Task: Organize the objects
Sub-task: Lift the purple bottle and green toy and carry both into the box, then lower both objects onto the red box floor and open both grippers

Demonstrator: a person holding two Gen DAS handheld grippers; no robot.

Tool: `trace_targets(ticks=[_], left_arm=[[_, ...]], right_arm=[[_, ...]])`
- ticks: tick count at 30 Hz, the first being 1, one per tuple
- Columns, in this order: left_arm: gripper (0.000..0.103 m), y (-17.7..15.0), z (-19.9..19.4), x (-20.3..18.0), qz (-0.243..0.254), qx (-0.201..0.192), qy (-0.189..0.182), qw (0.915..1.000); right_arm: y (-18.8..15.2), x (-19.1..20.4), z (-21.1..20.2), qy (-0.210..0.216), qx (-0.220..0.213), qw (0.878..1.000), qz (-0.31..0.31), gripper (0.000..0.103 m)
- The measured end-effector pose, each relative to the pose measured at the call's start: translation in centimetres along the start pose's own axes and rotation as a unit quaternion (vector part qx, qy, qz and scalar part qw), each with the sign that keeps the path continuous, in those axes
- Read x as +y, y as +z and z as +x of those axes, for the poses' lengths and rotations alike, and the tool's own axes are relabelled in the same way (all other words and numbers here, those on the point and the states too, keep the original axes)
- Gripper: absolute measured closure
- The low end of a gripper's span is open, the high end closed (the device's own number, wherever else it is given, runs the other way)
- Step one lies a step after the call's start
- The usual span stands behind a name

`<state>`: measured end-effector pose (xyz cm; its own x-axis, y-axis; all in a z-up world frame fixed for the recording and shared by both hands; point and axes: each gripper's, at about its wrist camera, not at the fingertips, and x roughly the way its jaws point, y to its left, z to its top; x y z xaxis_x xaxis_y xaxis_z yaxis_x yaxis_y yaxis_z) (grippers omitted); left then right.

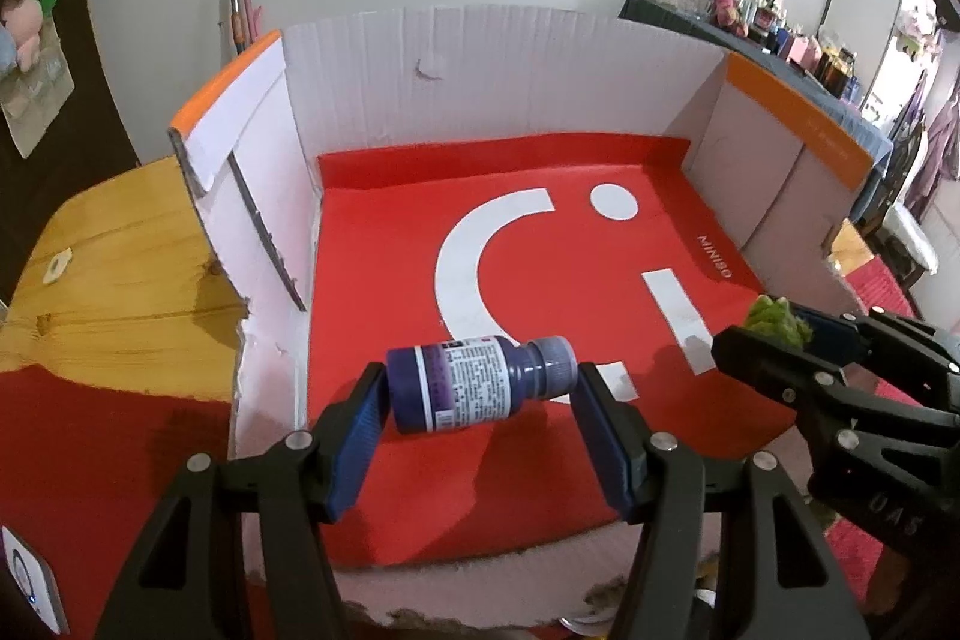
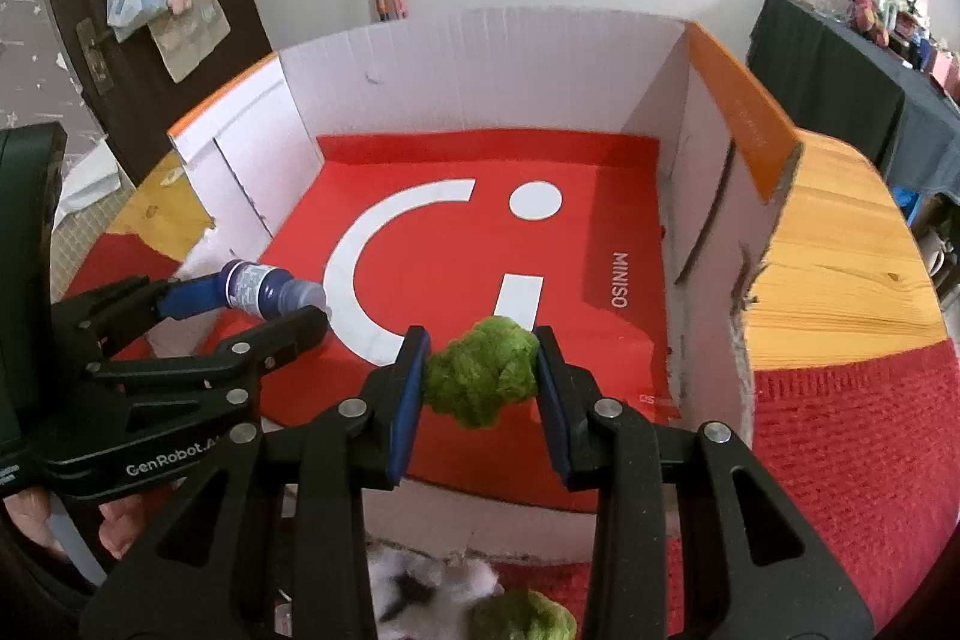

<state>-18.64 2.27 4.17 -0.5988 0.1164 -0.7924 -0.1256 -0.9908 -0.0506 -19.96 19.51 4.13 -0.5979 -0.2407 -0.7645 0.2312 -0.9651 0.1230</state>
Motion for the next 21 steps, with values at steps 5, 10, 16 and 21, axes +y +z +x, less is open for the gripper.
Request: trace_targets(ticks=[5, 10, 16, 21], left_arm=[[0.039, 0.4, 0.2, 0.0, 0.003, 0.007, -0.001, 1.0], [0.039, 0.6, 0.2, -0.9, 0.022, 0.006, -0.012, 0.9997], [0.039, 0.4, 1.8, -0.1, 0.004, 0.029, -0.02, 0.9994], [0.039, 0.2, 1.8, -0.2, 0.011, 0.026, -0.014, 0.9995]], right_arm=[[0.1, 0.0, 1.2, 0.004, 0.021, 1.0, -0.001, 0.07], [0.2, -0.6, 1.8, 0.0, 0.031, 0.999, 0.008, 0.07], [0.3, -1.1, 2.1, -0.001, 0.04, 0.999, 0.012, 0.07], [0.1, -0.9, 2.3, -0.003, 0.045, 0.999, 0.005, 0.07]])
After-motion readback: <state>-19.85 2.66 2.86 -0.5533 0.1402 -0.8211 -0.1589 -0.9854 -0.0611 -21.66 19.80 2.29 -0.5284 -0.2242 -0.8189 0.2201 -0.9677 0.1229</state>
